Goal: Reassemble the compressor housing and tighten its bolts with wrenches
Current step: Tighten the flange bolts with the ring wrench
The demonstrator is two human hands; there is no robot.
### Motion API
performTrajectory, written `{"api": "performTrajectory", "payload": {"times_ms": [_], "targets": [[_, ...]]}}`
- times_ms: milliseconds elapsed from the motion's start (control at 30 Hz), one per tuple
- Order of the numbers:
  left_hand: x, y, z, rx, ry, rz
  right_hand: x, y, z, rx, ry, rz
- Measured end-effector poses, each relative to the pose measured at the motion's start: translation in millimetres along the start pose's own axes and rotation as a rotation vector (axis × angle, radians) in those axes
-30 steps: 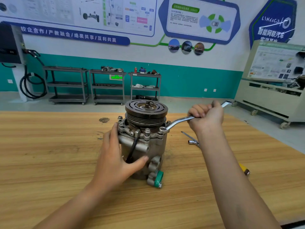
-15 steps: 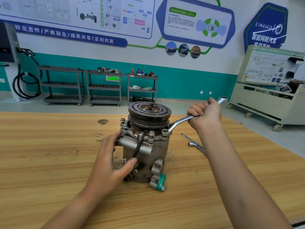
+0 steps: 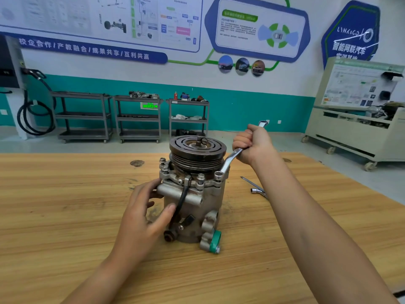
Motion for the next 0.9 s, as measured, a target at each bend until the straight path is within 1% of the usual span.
{"api": "performTrajectory", "payload": {"times_ms": [267,433,533,700,800,900], "targets": [[-1,1,2,-0.018,-0.004,-0.005,0,7,5,-0.045,0.02,0.022],[3,1,3,-0.04,0.001,-0.021,4,-1,0,-0.046,0.047,-0.058],[7,0,4,-0.051,0.046,-0.065,5,-8,0,-0.04,0.059,-0.119],[8,0,4,-0.049,0.094,-0.127,-8,-11,5,-0.03,-0.01,-0.178],[8,-1,3,-0.048,0.118,-0.147,-14,-2,7,-0.025,-0.047,-0.096],[6,-1,4,-0.049,0.137,-0.147,-9,15,4,-0.056,-0.009,0.023]]}}
Point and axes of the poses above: each hand's wrist, its own z-axis towards the middle knuckle, its own y-axis out of the back of the hand, x = y × z, the point moved 7 cm from there along z, towards the middle knuckle, and after that the axes turned 2 degrees about z, right-handed, at the moved point
